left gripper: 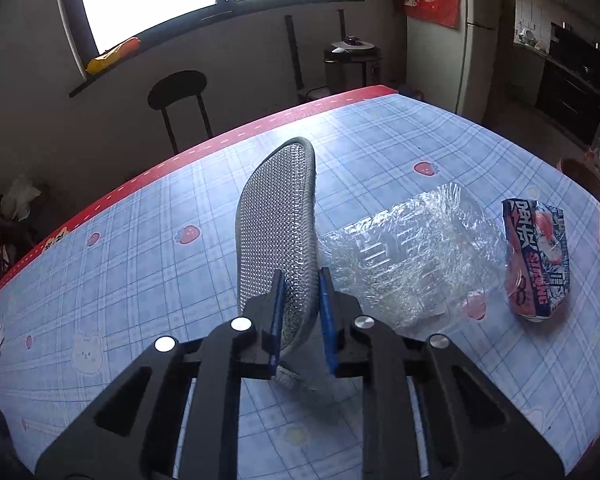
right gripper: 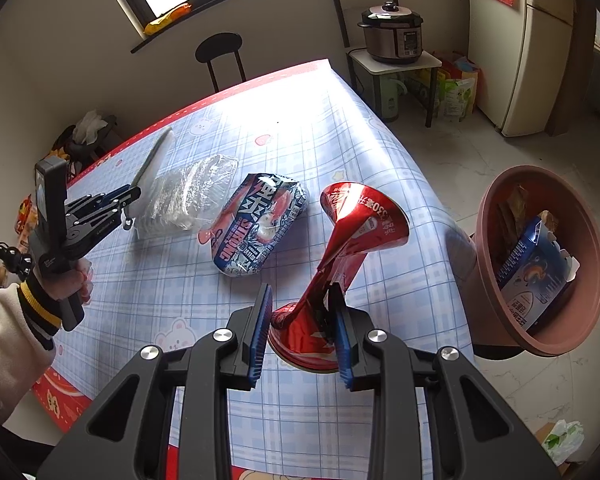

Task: Collect trash
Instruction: 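Grasp the grey mesh sponge with the left gripper while the right holds the can, then carry the red can to the brown bucket and open the right gripper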

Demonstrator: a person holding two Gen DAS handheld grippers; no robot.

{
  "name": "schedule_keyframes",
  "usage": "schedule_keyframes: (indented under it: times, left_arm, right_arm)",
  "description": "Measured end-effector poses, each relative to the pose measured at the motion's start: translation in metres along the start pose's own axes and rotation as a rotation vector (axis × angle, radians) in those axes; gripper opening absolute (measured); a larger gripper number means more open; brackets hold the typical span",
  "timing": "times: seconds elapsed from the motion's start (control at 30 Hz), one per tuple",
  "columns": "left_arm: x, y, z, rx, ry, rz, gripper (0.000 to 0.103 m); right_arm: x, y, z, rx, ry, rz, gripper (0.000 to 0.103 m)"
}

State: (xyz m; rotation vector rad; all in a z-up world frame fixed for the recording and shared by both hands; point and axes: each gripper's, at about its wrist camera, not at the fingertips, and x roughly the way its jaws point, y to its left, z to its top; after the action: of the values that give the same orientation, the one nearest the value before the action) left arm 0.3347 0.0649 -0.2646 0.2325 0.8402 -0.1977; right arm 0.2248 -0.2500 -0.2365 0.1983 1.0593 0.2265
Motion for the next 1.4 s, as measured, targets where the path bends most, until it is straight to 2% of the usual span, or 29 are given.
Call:
schedule_keyframes:
  times: [0.2,0.43,0.67,0.9,1.03,1.17,1.4]
  left_arm:
    - [-0.04,0.023,0.005,-0.107,-0.076,-0.058,0.018]
    - [-0.118,0.046,0.007,-0.279,-0.199,-0.093,0.018]
    - [-0.199,0.043,0.006,-0.345,-0.308,-0.109,0.018]
    - [-0.255,0.022,0.015,-0.318,-0.374,-0.101,0.018]
    - [-0.277,0.0,0.02,-0.308,-0.401,-0.107,0.018]
    - [-0.289,-0.029,0.026,-0.291,-0.421,-0.124,0.018]
    - [-0.297,-0.078,0.036,-0.271,-0.439,-0.164,0.018]
  right_arm:
    - [-0.013,0.003,0.004,-0.001,-0.037,0.023,0.029]
    - [-0.039,0.006,0.013,0.001,-0.109,0.051,0.029]
    - [-0.066,-0.002,0.015,0.014,-0.171,0.076,0.029]
    - [-0.083,-0.025,0.011,0.035,-0.21,0.086,0.029]
    - [-0.106,-0.056,0.012,0.039,-0.259,0.032,0.029]
    - [-0.133,-0.105,0.018,0.065,-0.299,-0.056,0.029]
    - [-0.159,-0.18,0.033,0.091,-0.308,-0.2,0.029]
